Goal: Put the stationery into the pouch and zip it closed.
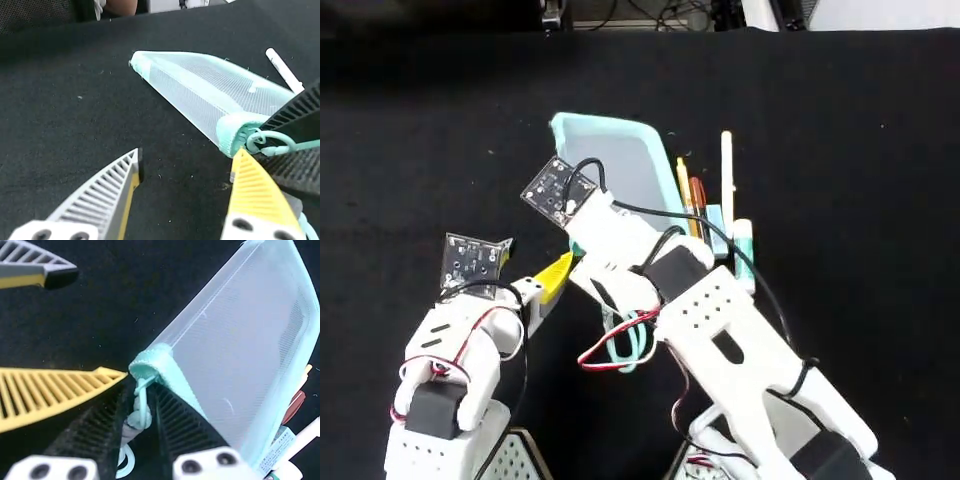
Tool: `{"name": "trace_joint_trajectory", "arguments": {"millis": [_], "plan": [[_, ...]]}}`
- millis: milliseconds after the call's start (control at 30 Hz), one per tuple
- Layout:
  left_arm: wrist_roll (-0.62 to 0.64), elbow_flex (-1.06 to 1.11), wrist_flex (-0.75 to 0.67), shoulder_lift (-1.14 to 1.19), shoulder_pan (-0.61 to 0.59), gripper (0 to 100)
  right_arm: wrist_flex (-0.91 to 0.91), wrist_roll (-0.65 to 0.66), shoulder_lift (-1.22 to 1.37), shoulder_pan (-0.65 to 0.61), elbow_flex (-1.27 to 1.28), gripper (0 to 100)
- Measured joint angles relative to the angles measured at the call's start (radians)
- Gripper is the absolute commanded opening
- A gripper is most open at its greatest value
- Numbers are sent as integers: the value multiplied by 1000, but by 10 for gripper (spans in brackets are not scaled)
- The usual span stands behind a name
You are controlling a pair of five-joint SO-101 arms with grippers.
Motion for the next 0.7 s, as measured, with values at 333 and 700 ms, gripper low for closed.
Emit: {"name": "trace_joint_trajectory", "arguments": {"millis": [333, 700], "plan": [[-2, 8, -46, 0, 25, 300, 0, -3, 0, 5, 0, 12], [-2, 172, -272, 0, 25, 299, 0, -3, 0, 5, 0, 12]]}}
